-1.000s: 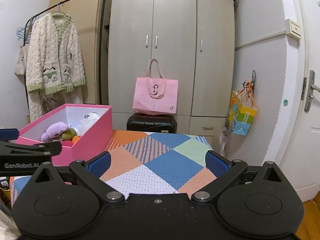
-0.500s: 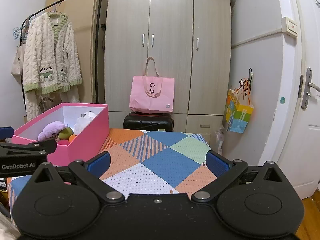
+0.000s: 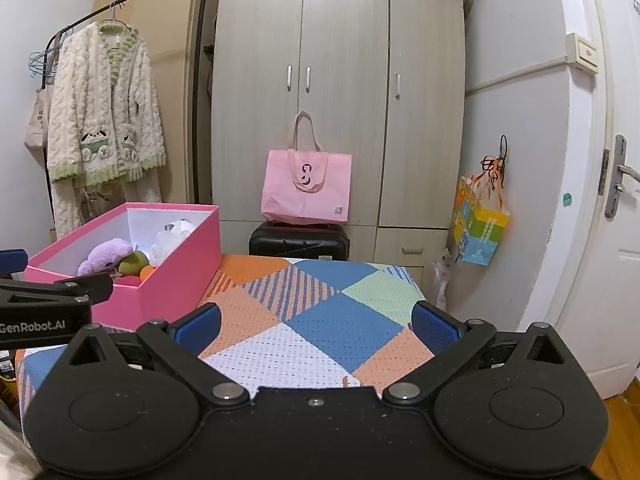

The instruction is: Organize soft objects

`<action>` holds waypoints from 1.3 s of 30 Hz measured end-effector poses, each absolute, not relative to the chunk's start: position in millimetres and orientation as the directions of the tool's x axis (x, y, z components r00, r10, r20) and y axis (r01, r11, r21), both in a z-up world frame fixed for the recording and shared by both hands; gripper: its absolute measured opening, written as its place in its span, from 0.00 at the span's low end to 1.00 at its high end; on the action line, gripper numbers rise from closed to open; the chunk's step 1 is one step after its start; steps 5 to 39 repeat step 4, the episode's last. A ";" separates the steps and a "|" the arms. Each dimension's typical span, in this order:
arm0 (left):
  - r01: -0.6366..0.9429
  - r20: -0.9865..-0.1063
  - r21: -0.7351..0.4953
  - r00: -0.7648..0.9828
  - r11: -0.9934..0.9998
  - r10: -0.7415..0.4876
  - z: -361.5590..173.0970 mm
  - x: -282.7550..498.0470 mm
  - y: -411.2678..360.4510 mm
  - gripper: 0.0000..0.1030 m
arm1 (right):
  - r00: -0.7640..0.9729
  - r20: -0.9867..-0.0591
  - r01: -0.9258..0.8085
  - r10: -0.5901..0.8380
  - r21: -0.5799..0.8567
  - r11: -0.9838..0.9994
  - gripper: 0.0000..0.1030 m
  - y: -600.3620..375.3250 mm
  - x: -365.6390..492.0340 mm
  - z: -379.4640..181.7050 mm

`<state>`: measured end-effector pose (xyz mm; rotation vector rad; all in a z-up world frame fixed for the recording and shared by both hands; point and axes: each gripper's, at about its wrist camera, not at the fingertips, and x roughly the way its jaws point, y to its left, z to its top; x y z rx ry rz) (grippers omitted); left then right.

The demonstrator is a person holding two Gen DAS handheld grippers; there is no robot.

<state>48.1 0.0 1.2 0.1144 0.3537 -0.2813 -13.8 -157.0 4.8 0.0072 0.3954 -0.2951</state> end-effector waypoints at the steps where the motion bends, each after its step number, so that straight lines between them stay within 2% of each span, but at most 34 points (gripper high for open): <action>1: 0.291 -0.358 0.062 0.900 0.955 -0.251 0.9 47.5 -0.1 1.00 | 0.880 -0.381 0.285 -0.282 -0.050 0.957 1.00 -157.1 -13.6 4.6; 39: 0.290 -0.360 0.064 0.899 0.955 -0.249 0.8 46.7 -0.5 1.00 | 0.879 -0.384 0.286 -0.284 -0.051 0.957 1.00 -157.1 -13.3 3.7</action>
